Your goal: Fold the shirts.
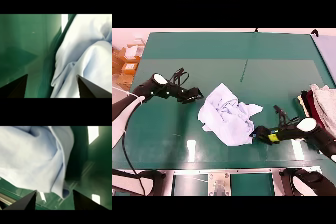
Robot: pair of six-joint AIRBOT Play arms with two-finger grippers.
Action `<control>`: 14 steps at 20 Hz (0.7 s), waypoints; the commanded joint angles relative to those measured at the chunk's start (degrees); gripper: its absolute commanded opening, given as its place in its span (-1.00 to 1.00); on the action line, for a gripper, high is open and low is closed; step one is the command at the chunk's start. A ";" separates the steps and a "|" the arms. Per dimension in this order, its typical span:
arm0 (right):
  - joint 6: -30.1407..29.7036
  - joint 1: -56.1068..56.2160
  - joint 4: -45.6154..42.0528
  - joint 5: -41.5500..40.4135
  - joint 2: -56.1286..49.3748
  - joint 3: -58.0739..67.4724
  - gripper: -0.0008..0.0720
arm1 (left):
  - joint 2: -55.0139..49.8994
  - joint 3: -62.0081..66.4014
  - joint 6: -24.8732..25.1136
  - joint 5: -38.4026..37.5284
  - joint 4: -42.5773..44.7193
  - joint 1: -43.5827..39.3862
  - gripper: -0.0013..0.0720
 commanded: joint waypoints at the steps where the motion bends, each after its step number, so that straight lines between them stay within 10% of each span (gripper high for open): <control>1: -0.02 6.82 7.41 -11.13 -5.22 -2.73 0.43 | -0.13 0.13 1.42 -0.02 -3.10 -0.04 0.99; 3: -3.87 9.75 12.04 -13.51 -10.56 -1.25 0.32 | -0.11 0.13 1.38 -0.11 -3.37 -0.04 0.99; 5: -8.63 10.75 11.87 -12.35 -13.64 1.31 -0.92 | -0.11 0.13 1.42 -0.90 -3.37 -0.04 0.99; 10: -2.93 -9.16 -15.74 1.73 -10.86 10.45 -0.93 | -0.11 0.13 2.05 -1.51 -3.26 -0.04 0.99; 14: -6.45 -27.06 -19.15 2.99 -13.11 20.06 -0.93 | -0.13 0.07 2.47 0.17 -3.74 -1.88 0.99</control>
